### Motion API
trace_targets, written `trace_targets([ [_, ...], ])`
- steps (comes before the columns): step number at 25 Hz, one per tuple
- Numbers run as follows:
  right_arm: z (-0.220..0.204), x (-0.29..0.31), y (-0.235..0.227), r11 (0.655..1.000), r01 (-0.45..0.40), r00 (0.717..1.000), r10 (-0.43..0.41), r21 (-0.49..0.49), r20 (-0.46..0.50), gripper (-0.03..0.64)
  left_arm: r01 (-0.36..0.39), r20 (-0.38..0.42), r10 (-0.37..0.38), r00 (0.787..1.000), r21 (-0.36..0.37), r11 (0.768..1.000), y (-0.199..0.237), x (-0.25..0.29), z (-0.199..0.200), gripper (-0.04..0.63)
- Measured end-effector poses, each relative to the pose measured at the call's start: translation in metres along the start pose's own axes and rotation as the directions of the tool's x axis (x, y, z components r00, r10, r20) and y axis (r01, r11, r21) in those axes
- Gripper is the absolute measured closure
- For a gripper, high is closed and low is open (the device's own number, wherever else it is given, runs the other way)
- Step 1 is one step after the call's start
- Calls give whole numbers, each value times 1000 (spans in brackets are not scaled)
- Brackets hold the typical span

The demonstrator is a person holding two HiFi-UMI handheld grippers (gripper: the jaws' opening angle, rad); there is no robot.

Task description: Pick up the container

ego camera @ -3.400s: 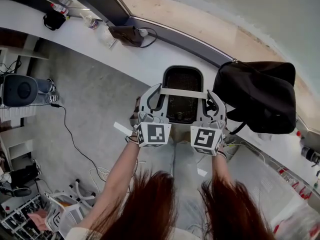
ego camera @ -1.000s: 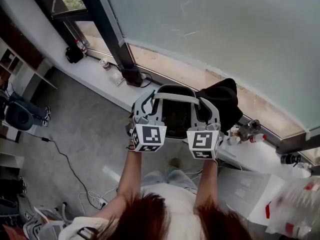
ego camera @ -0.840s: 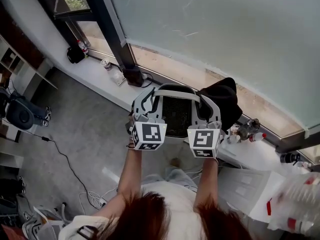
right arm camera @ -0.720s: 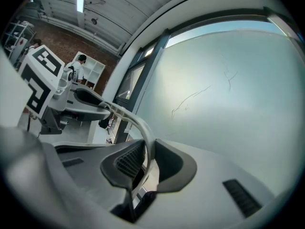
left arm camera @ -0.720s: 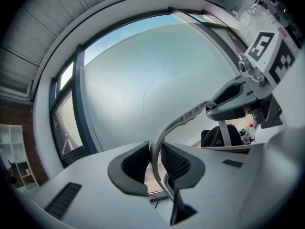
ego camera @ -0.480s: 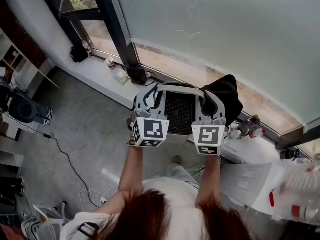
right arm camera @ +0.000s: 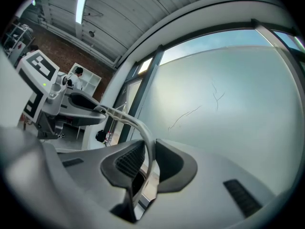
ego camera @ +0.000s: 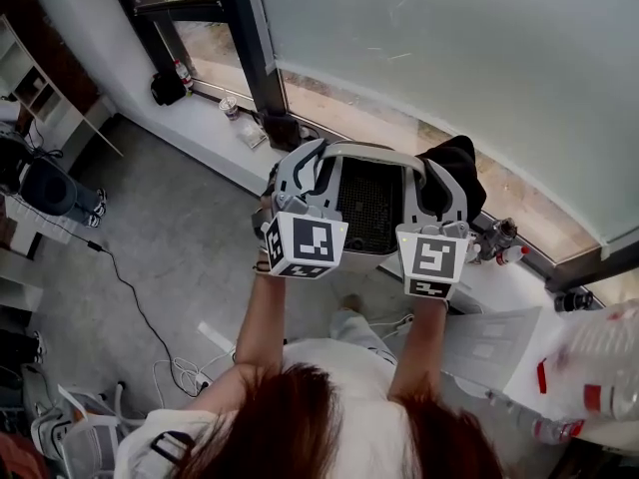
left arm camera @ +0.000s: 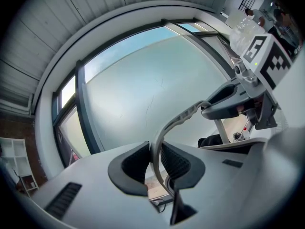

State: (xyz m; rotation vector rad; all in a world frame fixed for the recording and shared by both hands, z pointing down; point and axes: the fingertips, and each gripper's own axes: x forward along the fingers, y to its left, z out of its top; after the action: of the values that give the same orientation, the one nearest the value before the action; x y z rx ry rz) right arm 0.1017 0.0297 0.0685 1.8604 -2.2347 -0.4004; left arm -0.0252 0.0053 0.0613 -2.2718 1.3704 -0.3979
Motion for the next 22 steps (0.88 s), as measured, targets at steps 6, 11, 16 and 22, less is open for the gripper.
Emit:
trace_targets([
  [6,19,-28,13,1000,6,1000,-6,-8,14,537,-4,16,4,1000,-21,1000,2,-37,11,512],
  [11,33,-51,22,1000,10,1000,-10,-18,30,537,-10,30,11,999,-36,999,2,-66,20,512],
  [16,47,-72,33,1000,7,999,-6,-26,49,537,-20,53,22,998,-41,999,4,-95,28,512],
  [22,63,-96,46,1000,1,997,1,-28,73,537,-32,72,36,997,-51,998,7,-126,37,512],
])
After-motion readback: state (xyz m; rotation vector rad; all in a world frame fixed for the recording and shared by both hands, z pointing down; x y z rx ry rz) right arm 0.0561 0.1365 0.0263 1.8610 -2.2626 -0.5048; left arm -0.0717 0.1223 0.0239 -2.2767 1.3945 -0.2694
